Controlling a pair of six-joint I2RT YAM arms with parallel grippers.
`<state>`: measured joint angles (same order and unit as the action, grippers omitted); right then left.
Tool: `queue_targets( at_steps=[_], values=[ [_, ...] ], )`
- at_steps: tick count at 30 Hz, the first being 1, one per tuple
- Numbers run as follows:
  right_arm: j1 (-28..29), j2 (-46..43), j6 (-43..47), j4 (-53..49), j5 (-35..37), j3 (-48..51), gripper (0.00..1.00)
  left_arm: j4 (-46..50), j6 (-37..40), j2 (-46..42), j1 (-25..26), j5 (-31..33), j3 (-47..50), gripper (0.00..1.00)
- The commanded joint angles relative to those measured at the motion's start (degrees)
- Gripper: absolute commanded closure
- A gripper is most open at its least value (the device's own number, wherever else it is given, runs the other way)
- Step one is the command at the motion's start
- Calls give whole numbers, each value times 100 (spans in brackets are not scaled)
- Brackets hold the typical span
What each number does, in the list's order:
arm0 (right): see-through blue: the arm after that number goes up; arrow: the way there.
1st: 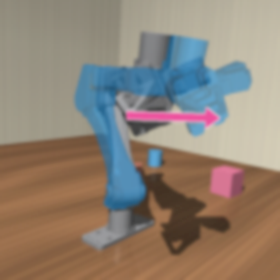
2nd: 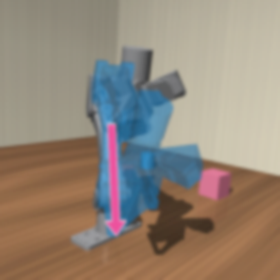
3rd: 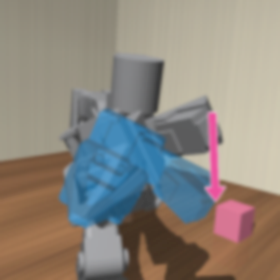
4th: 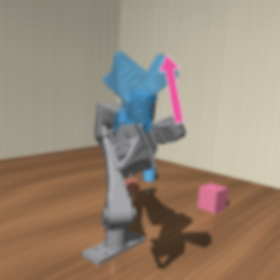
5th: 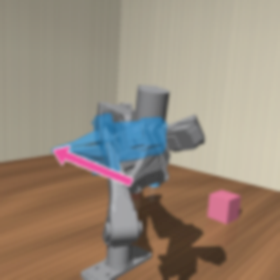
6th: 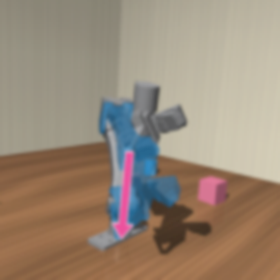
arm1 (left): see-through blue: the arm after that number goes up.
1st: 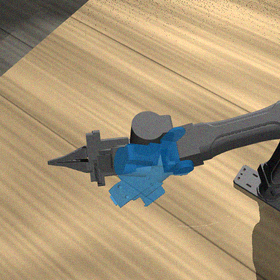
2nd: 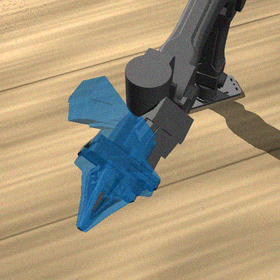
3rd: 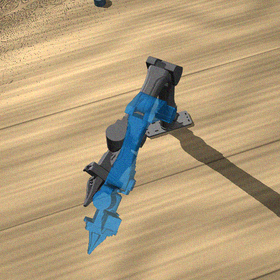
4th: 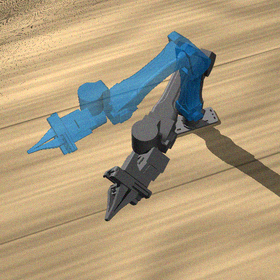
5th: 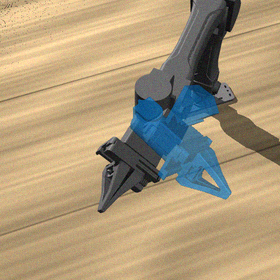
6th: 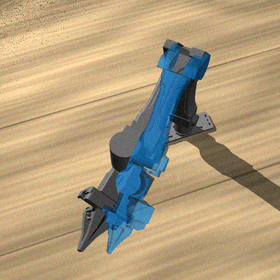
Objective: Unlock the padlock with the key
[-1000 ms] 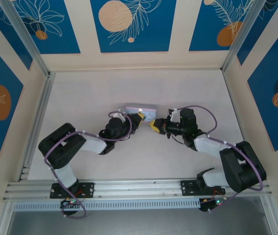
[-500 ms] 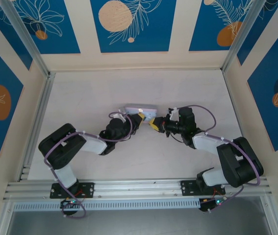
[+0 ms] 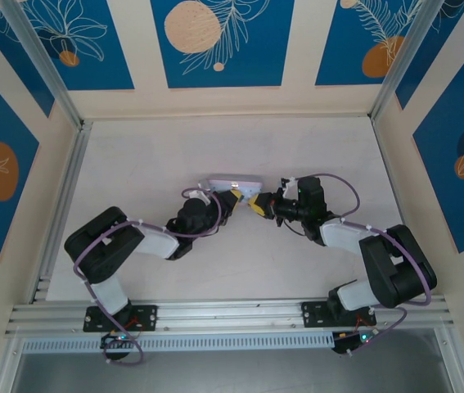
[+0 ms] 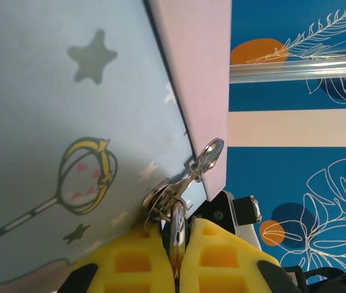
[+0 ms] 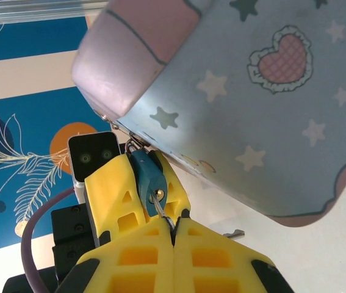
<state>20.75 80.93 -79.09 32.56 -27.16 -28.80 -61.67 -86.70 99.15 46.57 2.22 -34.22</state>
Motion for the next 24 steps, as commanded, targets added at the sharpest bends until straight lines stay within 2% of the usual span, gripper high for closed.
queue_targets(
  at_steps=[1,15,24],
  values=[
    [-27,-32,-42,108,26,19,100,-253,-14,-149,91,42,-93,100],
    [25,-13,-32,111,33,64,100,-235,-14,-139,98,56,-121,100],
    [47,-360,34,-107,96,211,100,-199,-7,-158,104,59,-103,100]
  ],
)
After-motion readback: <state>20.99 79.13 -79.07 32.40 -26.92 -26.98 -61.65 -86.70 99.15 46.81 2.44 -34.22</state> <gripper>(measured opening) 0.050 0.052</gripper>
